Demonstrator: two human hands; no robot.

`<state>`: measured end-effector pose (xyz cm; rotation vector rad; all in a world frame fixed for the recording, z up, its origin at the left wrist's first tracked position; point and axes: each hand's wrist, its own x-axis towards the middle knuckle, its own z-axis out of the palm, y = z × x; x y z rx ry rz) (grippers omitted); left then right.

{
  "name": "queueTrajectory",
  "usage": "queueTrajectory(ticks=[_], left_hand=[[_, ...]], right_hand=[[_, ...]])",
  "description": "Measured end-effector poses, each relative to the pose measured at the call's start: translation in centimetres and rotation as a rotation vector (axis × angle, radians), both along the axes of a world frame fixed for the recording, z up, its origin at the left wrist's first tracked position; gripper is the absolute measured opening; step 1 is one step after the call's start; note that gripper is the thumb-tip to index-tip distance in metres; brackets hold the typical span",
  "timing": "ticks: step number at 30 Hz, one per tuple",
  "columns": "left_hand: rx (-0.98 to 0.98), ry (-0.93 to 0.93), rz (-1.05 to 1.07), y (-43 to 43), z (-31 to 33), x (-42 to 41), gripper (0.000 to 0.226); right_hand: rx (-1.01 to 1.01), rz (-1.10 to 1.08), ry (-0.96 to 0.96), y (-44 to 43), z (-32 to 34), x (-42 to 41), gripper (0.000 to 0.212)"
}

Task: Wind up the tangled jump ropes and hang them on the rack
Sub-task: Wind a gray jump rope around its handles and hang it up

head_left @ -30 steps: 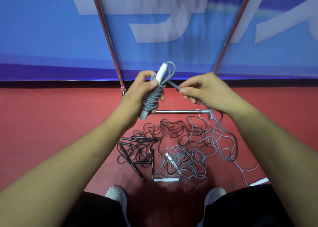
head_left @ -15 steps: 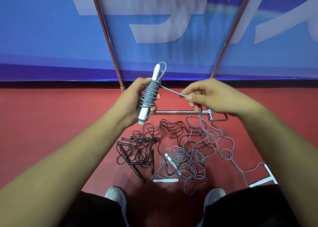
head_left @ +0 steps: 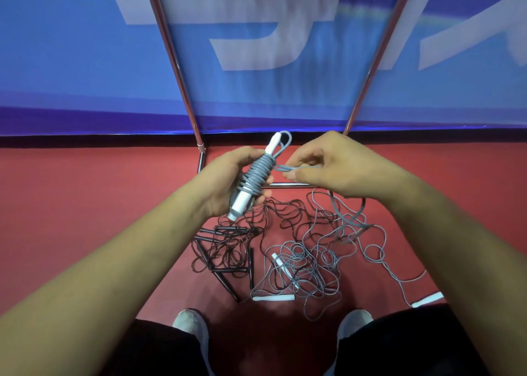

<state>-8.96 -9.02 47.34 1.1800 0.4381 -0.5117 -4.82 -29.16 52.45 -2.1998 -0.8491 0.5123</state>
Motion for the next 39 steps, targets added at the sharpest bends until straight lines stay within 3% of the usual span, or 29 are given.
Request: queueTrajectory(ticks=[3, 12, 19, 24, 28, 32, 36, 39], left_hand=[[0.031, -0.077, -0.046, -0.3, 0.0, -0.1, 0.022], [0.604, -0.375, -0.436, -0.1, -0.6, -0.4, 0.021], [0.697, -0.565, -0.587, -0.5, -0.1, -1.1, 0.02], [0.537, -0.613, -0.513, -0.8, -0.1, -1.4, 0.003], [0.325, -0.539, -0.348, -1.1, -0.1, -1.2, 0.007], [0.064, -0.374, -0.197, -1.7, -0.5, -1.0, 0.019], [-0.133, -0.253, -0.093, -1.1, -0.9, -0.4, 0.026], [-0.245, -0.234, -0.012, -0.8, -0.8, -0.1, 0.02]], right_hand=[[0.036, -0.035, 0.004, -0.3, 0.5, 0.1, 0.009], [-0.079, 0.033, -0.017, -0.3, -0.5, 0.3, 0.011], [0.041, -0.122, -0.002, 0.1, -0.6, 0.9, 0.008], [0.148, -0.172, 0.086, 0.2, -1.0, 1.4, 0.012], [0.22, -0.264, 0.251, -0.2, -1.7, 2.2, 0.005], [0.208, -0.242, 0.416, -0.7, -2.4, 2.8, 0.011], [0.165, -0.231, 0.41, -1.5, -2.6, 3.4, 0.008], [0.108, -0.203, 0.369, -1.7, -2.7, 3.2, 0.019]])
